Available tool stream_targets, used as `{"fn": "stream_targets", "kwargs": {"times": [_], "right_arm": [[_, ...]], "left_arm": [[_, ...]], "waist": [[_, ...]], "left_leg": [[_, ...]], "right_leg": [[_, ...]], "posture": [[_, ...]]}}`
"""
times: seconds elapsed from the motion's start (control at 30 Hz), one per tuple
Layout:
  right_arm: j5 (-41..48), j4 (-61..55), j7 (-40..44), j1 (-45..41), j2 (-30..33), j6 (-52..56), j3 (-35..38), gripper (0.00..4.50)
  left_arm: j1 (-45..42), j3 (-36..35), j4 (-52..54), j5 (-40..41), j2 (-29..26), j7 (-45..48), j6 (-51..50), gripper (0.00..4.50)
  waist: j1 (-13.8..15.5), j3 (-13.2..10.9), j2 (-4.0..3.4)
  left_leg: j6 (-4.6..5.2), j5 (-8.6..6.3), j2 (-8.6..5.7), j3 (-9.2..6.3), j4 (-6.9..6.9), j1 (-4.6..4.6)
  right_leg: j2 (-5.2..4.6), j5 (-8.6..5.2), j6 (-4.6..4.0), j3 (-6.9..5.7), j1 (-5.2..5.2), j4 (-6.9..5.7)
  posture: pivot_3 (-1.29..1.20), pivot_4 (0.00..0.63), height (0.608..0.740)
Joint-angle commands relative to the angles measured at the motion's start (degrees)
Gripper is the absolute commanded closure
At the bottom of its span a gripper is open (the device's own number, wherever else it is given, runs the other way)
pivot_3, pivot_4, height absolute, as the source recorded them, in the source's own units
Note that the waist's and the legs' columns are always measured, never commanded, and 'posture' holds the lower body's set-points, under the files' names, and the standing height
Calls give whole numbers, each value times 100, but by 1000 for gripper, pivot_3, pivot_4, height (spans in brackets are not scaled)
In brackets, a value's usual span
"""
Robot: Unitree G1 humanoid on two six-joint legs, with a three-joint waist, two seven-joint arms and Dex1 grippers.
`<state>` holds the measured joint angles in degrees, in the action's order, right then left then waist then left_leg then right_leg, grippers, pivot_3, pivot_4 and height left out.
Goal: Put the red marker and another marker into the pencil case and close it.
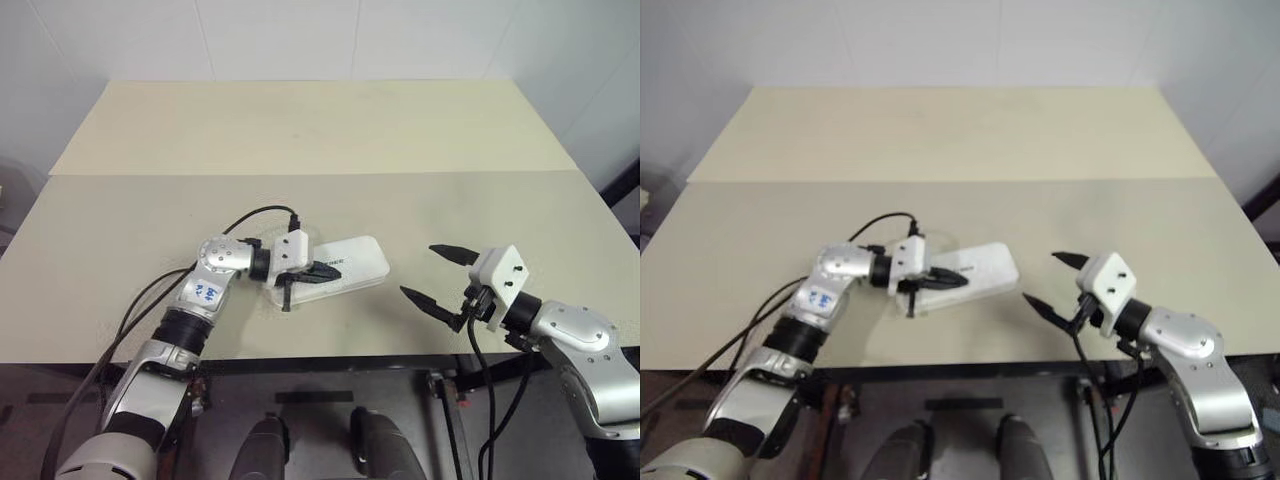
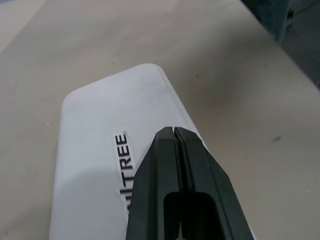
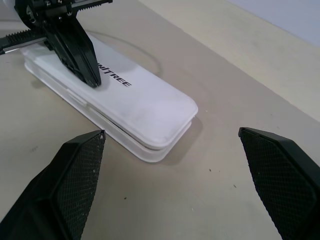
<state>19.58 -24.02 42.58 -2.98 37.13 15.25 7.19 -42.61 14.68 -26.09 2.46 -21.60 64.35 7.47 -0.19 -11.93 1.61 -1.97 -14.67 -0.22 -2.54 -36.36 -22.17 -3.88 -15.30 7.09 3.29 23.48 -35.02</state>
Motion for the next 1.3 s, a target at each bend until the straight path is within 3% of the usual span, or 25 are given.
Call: {"fn": "stream_targets", "kwargs": {"times": [0.03,0.37,0.6,0.7,0.8,1.0,1.17,1.3], "right_arm": [[35,-384,-201,28,-90,3,79,0],[69,-414,-299,-192,-236,64,-26,0],[126,-105,-45,-358,-224,20,-153,0],[123,56,74,-391,-189,-46,-149,0],[141,180,183,-392,-172,-103,-94,0],[215,300,182,-347,-201,-162,128,0],[252,306,236,-243,-168,-210,235,0],[236,399,340,-266,-115,-353,251,0]], "left_arm": [[-13,193,-171,-313,-22,-117,-59,4468],[228,22,243,-3,1,-165,-473,4468],[417,-875,1505,1223,-203,-11,-1295,4468],[763,-1282,1972,1829,-585,279,-1752,4468],[988,-1561,2137,2006,-994,408,-1870,3877],[1733,-2315,2029,2269,-1907,649,-1907,1825],[2230,-2623,2096,2360,-2016,494,-1911,75],[2537,-2750,2346,2408,-1978,302,-1891,30]], "waist": [[-2,1,-1],[-4,3,-1],[-3,2,1],[-29,2,0],[-29,2,0],[-49,2,0],[-9,1,0],[-6,2,0]], "left_leg": [[0,0,1,1,0,2],[2,2,4,1,-8,8],[1,1,7,-5,-2,-5],[0,0,7,-2,9,-2],[0,-1,10,-3,16,1],[-1,-1,12,-1,15,3],[-1,-2,13,-3,19,3],[-1,-2,12,-2,18,2]], "right_leg": [[1,0,0,1,-1,-1],[2,-1,-2,2,-9,-1],[4,-1,-3,0,4,-6],[4,-2,-4,2,5,-3],[6,-5,-9,-1,7,-4],[5,-8,-15,0,6,-2],[-1,-11,-19,-5,7,0],[-7,-16,-28,-7,7,2]], "posture": [[0,150,740],[0,150,740],[0,150,740],[0,150,740],[0,150,740],[0,150,740],[0,150,740],[0,150,740]]}}
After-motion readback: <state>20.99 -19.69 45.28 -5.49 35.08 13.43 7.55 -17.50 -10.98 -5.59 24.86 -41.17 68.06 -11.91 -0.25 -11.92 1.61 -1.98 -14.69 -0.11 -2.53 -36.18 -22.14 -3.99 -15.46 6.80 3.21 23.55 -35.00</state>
